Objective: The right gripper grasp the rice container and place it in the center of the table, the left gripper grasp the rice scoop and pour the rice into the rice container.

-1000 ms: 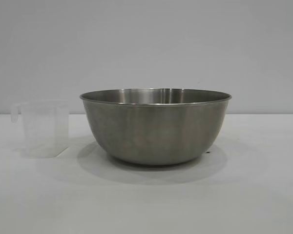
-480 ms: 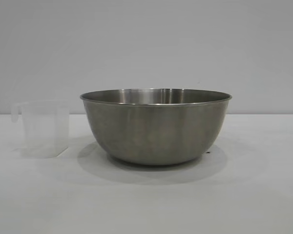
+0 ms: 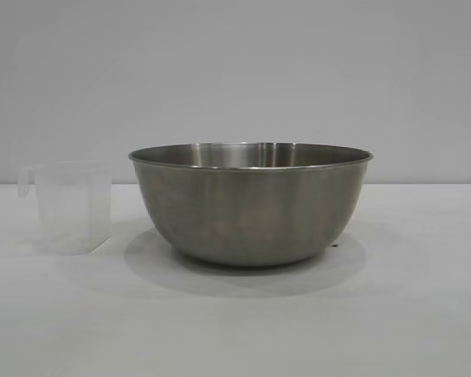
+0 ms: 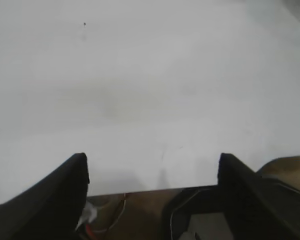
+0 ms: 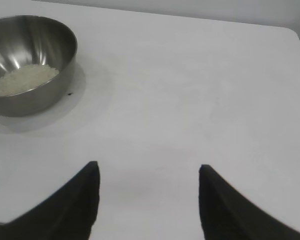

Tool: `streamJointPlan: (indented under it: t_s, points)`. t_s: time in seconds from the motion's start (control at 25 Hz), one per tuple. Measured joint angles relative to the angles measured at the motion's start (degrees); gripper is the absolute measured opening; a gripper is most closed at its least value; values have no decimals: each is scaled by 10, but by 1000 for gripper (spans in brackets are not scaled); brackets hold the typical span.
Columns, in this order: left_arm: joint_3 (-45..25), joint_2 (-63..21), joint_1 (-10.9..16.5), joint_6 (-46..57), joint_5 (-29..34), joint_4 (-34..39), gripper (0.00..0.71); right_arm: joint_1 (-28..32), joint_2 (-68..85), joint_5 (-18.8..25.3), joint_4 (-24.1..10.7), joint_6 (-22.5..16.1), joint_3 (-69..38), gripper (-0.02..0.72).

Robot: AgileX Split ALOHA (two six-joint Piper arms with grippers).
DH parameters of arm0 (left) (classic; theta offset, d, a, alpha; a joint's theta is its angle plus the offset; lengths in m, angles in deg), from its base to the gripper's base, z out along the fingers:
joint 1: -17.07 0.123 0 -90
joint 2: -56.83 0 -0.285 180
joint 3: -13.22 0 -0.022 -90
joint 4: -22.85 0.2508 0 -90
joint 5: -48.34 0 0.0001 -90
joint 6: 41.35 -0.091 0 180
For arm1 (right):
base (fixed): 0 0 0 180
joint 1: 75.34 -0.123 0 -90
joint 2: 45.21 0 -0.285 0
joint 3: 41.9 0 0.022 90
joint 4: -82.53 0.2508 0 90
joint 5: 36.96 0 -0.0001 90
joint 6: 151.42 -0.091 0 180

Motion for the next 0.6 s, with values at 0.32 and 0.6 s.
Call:
streamJointPlan:
  t_s: [0.32, 0.6]
  points:
    - [0, -96, 0, 0, 5, 0, 477, 0, 0, 0, 0, 0, 0, 378]
    - [0, -154, 0, 0, 11, 0, 477, 0, 0, 0, 0, 0, 0, 378]
